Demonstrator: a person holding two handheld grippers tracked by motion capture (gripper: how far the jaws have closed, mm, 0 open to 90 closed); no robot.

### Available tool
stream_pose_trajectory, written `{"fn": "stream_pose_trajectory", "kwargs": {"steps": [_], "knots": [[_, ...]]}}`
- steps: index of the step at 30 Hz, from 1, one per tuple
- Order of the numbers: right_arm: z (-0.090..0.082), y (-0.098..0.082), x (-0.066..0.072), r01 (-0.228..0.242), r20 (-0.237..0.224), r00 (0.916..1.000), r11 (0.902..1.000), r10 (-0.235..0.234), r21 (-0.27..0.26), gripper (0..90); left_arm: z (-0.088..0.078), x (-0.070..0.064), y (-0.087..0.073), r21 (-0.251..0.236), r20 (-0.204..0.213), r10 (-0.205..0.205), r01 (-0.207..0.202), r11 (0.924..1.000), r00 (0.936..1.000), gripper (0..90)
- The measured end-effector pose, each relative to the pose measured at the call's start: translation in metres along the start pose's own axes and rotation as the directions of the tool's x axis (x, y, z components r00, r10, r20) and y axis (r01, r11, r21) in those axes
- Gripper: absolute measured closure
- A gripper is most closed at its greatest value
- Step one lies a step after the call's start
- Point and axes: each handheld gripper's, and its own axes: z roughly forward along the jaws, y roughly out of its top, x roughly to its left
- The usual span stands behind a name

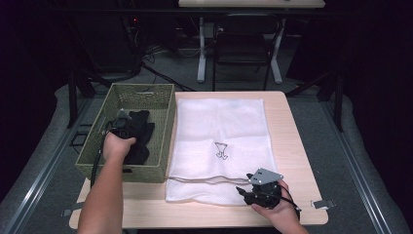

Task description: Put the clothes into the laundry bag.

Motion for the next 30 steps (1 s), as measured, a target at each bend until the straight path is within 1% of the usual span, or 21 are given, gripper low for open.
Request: {"fn": "stream_pose_trajectory", "kwargs": {"steps": [1,6,8,9,10,15,17,19,20,24,25,30], "knots": [[0.0,0.0,0.0,0.0,0.0,1.0,1.0,0.0,0.0,40.7,-0.001,0.0,0.0,0.002,0.0,0.01,-0.01,1.0,1.0,71.2],[0.0,0.0,0.0,0.0,0.001,1.0,1.0,0.0,-0.001,40.7,-0.005,0.002,0.001,-0.012,0.024,0.005,-0.005,0.9999,0.9997,71.8],[0.0,0.0,0.0,0.002,-0.001,1.0,1.0,-0.002,-0.001,40.7,-0.008,0.002,0.001,-0.013,0.027,0.012,-0.012,0.9998,0.9996,72.0],[0.0,0.0,0.0,0.002,0.0,1.0,1.0,-0.002,-0.002,40.7,-0.01,0.002,0.001,-0.022,0.028,0.019,-0.018,0.9996,0.9994,72.0],[0.0,0.0,0.0,0.002,0.0,1.0,1.0,-0.002,-0.001,40.7,-0.012,0.001,0.002,-0.024,0.03,0.014,-0.013,0.9996,0.9995,72.1],[0.0,0.0,0.0,0.003,0.0,1.0,1.0,-0.003,-0.002,40.7,-0.022,0.0,0.004,-0.056,0.026,0.038,-0.036,0.9977,0.9989,72.3],[0.0,0.0,0.0,0.004,0.001,1.0,1.0,-0.004,-0.003,40.7,-0.027,-0.001,0.005,-0.068,0.026,0.041,-0.039,0.9969,0.9988,72.4],[0.0,0.0,0.0,0.003,0.001,1.0,1.0,-0.003,-0.003,40.7,-0.031,0.0,0.005,-0.09,0.042,0.036,-0.032,0.9954,0.9985,72.5],[0.0,0.0,0.0,0.003,0.002,1.0,1.0,-0.003,-0.003,40.7,-0.033,0.0,0.004,-0.093,0.047,0.032,-0.028,0.9953,0.9984,72.5],[0.0,0.0,0.0,0.004,0.001,1.0,1.0,-0.004,-0.004,40.7,-0.038,0.003,0.003,-0.113,0.047,0.042,-0.037,0.9929,0.998,72.5],[0.0,0.0,0.0,0.004,0.002,1.0,1.0,-0.004,-0.003,40.7,-0.04,0.004,0.002,-0.118,0.048,0.037,-0.031,0.9925,0.9982,72.5],[0.0,0.0,0.001,0.002,0.002,1.0,1.0,-0.002,-0.003,40.7,-0.046,0.007,0.0,-0.133,0.046,0.048,-0.042,0.9902,0.9978,72.6]]}}
